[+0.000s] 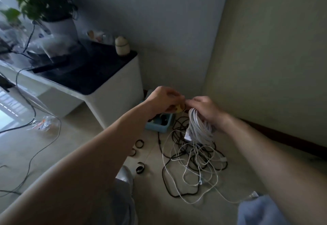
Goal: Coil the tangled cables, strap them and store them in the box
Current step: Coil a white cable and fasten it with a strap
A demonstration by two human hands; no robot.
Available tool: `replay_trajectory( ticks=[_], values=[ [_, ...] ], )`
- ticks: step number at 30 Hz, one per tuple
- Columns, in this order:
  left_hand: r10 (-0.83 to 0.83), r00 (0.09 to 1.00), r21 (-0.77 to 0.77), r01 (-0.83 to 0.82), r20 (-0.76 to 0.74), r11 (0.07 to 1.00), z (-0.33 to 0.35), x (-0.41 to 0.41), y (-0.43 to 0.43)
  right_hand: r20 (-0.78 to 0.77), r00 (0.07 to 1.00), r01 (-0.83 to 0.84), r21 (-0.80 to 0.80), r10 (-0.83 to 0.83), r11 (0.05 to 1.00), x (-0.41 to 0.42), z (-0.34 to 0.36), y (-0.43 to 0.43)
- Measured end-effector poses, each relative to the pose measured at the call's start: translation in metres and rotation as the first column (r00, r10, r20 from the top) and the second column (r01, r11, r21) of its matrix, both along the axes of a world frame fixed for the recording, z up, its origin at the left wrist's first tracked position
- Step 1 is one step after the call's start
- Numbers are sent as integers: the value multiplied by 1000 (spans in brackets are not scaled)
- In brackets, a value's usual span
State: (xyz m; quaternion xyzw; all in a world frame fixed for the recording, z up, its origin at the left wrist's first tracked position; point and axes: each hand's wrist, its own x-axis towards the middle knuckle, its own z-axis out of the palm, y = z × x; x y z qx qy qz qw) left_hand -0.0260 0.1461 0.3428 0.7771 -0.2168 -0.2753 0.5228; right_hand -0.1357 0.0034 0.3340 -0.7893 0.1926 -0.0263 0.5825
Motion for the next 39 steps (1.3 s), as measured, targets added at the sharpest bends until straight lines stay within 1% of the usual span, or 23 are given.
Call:
replay_trajectory(
  ticks=[2,6,8,11,13,15,17,19,22,24,26,28,29,31,34,35,36,39],
  values=[
    [-16,999,-46,14,-38,999,14,-8,-4,35,999,-21,19,20,1000,-10,19,-2],
    [-56,991,-108,43,-120,993,32,-21,-10,100,994,-31,-74,38,997,-23,34,-4],
    [-68,984,-146,44,-163,988,34,-25,-11,129,992,4,-118,11,993,-26,29,-8],
    [-73,965,-217,18,-251,976,31,-27,-12,129,990,76,-192,-52,978,-22,22,-15],
    [-102,962,-247,38,-253,968,32,-26,-14,136,985,119,-121,-102,986,-17,21,-20],
    [-97,987,-207,69,-131,976,35,-25,-20,140,979,148,4,-147,989,-14,21,-24],
    [-54,998,-151,56,15,987,36,-25,-25,151,974,156,107,-172,982,-12,23,-26],
    [-19,992,-127,34,123,991,33,-24,-30,174,965,164,186,-196,969,-10,25,-30],
    [-12,971,-128,44,240,991,31,-22,-32,196,936,234,280,-294,931,-10,31,-36],
    [-25,960,-158,72,277,985,31,-19,-31,151,935,243,385,-321,891,-14,35,-42],
    [-59,945,-148,112,320,983,32,-16,-29,65,964,184,529,-256,828,-19,39,-45],
    [-117,925,-90,160,362,983,31,-15,-27,-13,980,162,636,-199,754,-24,46,-44],
    [-147,922,-71,184,357,980,31,-16,-25,-25,983,152,653,-180,742,-26,49,-43],
    [-184,938,-86,217,292,972,31,-21,-24,8,992,85,670,-122,738,-28,55,-39],
    [-140,973,-164,170,182,972,31,-28,-26,78,992,22,680,-102,733,-28,54,-33],
    [-106,974,-158,139,203,978,31,-28,-27,87,989,29,664,-116,747,-27,51,-32],
    [-82,957,-129,122,277,984,30,-28,-27,89,988,41,652,-130,757,-27,49,-31],
    [-73,839,-73,133,539,988,30,-29,-26,116,985,24,640,-127,768,-27,47,-27]
  ],
)
